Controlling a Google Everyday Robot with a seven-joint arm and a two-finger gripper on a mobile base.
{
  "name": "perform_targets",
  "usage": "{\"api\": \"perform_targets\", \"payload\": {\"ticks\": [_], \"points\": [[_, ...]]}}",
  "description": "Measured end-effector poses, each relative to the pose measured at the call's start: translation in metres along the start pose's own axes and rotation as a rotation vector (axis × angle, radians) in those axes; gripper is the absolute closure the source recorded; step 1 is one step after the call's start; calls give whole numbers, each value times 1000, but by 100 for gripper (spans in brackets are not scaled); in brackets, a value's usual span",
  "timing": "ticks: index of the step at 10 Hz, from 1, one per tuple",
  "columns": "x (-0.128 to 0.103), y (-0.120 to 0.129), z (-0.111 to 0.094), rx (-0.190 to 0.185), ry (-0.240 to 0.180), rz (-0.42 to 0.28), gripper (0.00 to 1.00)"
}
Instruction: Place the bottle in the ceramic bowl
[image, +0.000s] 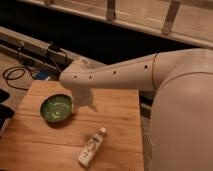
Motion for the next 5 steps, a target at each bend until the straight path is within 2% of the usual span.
{"api": "perform_targets", "payload": {"ticks": [2, 5], "points": [[4, -14, 19, 11, 27, 22, 35], [10, -29, 44, 59, 92, 91, 35]]}}
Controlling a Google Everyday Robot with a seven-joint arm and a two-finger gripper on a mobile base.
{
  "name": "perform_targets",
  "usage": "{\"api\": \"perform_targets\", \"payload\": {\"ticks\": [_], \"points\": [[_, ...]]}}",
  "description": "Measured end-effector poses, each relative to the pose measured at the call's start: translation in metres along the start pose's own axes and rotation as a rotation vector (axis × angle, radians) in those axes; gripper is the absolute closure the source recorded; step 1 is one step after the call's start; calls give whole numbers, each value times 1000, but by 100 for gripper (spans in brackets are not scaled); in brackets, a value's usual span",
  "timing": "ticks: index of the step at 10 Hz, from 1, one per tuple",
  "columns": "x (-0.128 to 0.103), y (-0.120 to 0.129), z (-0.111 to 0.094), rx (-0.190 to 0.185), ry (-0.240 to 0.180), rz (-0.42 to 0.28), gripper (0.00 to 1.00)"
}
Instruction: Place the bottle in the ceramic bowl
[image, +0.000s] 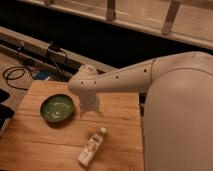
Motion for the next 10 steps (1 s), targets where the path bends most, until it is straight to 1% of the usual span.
{"api": "perform_targets", "payload": {"ticks": [1, 3, 4, 6, 8, 9, 10], "points": [[1, -5, 6, 10, 17, 25, 35], [6, -18, 22, 34, 63, 77, 35], [10, -27, 35, 46, 98, 107, 35], [14, -36, 53, 55, 147, 140, 35], [20, -37, 73, 54, 213, 150, 35], [23, -40, 88, 53, 254, 159, 35], [27, -42, 106, 55, 304, 164, 37]]}}
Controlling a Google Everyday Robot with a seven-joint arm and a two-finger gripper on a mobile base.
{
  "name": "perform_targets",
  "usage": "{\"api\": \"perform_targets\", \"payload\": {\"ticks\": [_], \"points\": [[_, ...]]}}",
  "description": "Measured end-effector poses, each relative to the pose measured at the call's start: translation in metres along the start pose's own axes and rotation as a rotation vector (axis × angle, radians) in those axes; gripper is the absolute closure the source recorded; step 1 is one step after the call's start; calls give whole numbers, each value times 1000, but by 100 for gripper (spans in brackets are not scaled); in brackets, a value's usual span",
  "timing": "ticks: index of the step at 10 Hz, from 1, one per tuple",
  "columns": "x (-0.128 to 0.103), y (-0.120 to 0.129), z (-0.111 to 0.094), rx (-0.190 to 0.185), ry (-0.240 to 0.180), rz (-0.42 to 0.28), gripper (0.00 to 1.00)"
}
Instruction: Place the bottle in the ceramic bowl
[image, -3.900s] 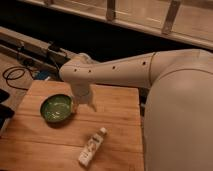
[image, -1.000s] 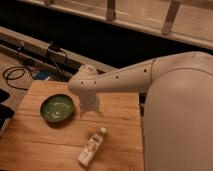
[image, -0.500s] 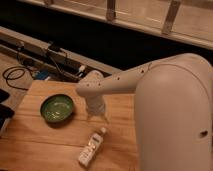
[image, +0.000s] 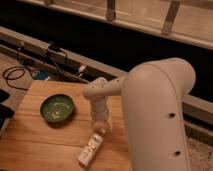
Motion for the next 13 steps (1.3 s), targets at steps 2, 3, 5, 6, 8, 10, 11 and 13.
{"api": "perform_targets", "payload": {"ticks": [2, 3, 5, 6, 8, 10, 11, 13], "points": [[1, 4, 25, 2, 88, -5, 54], [1, 2, 29, 2, 100, -1, 62], [1, 2, 24, 7, 98, -2, 84], [2, 2, 23, 8, 98, -2, 92], [2, 1, 23, 10, 99, -2, 100], [1, -3, 17, 20, 79, -2, 100], [1, -1, 6, 27, 50, -10, 100], [2, 18, -32, 37, -24, -57, 100]]}}
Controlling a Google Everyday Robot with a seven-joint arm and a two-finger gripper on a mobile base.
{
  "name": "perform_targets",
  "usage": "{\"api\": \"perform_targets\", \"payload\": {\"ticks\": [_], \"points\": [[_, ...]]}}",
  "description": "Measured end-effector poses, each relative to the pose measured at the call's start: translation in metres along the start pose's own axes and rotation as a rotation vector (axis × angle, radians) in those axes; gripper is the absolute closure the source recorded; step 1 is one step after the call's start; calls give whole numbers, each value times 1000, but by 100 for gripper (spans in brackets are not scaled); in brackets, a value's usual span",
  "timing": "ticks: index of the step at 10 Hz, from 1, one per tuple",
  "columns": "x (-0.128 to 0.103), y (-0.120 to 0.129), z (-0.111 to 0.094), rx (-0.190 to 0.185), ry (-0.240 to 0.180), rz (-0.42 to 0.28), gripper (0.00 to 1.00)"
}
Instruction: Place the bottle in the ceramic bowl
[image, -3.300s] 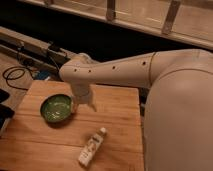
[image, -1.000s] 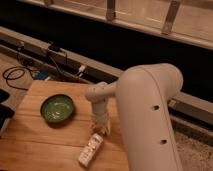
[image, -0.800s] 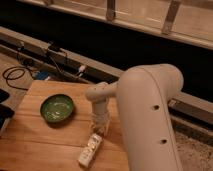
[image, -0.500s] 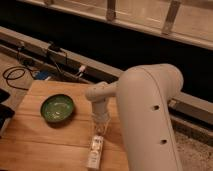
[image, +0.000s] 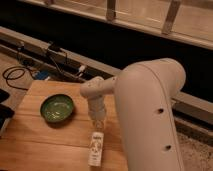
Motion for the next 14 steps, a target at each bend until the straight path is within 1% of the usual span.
{"api": "perform_targets", "payload": {"ticks": [1, 2, 4, 5, 7, 8, 9, 10, 11, 12, 13, 14], "points": [[-2, 15, -32, 8, -51, -34, 100], [-4, 30, -56, 14, -87, -64, 100], [-15, 72, -104, 41, -168, -151, 100], [-25, 90, -121, 49, -210, -192, 100], [-50, 121, -152, 54, -290, -273, 100], [-60, 134, -164, 54, -322, -309, 100], [-65, 142, -171, 55, -340, -331, 100], [-72, 160, -183, 51, -369, -371, 100], [-75, 177, -192, 40, -393, -412, 100], [-75, 188, -199, 15, -414, -443, 100], [-71, 193, -203, -22, -434, -468, 100], [-61, 198, -213, -128, -477, -517, 100]]}}
